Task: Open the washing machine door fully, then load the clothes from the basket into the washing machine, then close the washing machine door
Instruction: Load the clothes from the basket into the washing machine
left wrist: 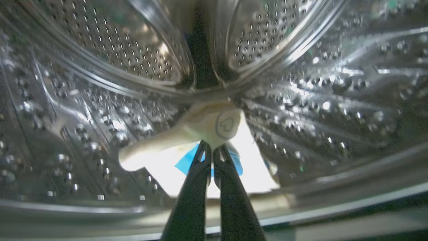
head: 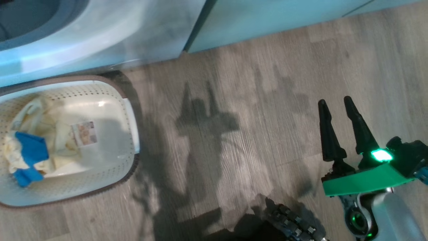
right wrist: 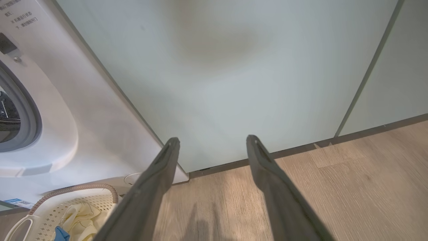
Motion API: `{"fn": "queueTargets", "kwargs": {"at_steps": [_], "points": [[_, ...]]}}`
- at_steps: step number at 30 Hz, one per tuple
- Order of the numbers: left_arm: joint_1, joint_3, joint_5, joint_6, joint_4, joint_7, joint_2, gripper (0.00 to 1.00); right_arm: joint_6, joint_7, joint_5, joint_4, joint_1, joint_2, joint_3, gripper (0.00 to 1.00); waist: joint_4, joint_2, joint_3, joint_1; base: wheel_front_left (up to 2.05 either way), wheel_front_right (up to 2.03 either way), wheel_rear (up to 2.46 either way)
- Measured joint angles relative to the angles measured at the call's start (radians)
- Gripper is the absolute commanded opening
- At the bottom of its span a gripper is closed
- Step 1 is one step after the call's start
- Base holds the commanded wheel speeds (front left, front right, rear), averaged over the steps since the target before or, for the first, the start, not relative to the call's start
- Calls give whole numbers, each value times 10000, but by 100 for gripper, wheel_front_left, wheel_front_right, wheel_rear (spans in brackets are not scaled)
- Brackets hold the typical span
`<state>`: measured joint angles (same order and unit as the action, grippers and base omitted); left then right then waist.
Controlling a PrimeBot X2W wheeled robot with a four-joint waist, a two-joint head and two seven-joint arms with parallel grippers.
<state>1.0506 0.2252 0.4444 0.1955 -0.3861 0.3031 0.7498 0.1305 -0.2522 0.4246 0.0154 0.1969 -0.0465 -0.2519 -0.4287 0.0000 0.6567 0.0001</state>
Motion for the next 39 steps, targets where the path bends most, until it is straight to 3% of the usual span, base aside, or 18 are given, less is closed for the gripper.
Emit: {"fn": "queueTargets", "kwargs": {"at_steps": [8, 21, 22, 23, 24, 25, 34, 39], "points": [[1471, 332, -805, -353, -918, -1981, 58, 0, 0, 0, 176, -94, 406, 17, -79, 100, -360, 0, 550, 0, 0, 0, 0], [1712, 414, -291, -765, -2740, -1638, -449, 0, 0, 0, 244, -58, 502, 21, -107, 100, -214, 0, 790, 0, 0, 0, 0], [1766, 416, -291, -794, -2796, -1720, -458, 5, 0, 0, 244, -29, 568, 21, -107, 100, -200, 0, 792, -1, 0, 0, 0], [1847, 416, -290, -798, -2867, -1781, -485, 38, 0, 0, 244, -27, 616, 21, -107, 100, -186, 0, 795, -1, 0, 0, 0], [1915, 416, -290, -834, -2972, -1850, -500, 91, 0, 0, 244, -25, 645, 21, -107, 100, -176, 0, 791, -1, 0, 0, 0], [1969, 414, -274, -871, -3078, -1958, -529, 100, 0, 0, 244, -13, 665, 21, -107, 100, -166, 0, 781, -1, 0, 0, 0], [1904, 320, 178, -807, -3486, -2913, -1172, 100, 0, 0, 213, 42, 747, 21, 54, 100, 33, 0, 484, -1, 0, 0, 0], [881, 176, 445, -594, -3202, -3522, -1536, 100, 0, 0, 77, 48, 734, 21, 270, 100, 237, 0, 176, -2, 0, 0, 0]]}}
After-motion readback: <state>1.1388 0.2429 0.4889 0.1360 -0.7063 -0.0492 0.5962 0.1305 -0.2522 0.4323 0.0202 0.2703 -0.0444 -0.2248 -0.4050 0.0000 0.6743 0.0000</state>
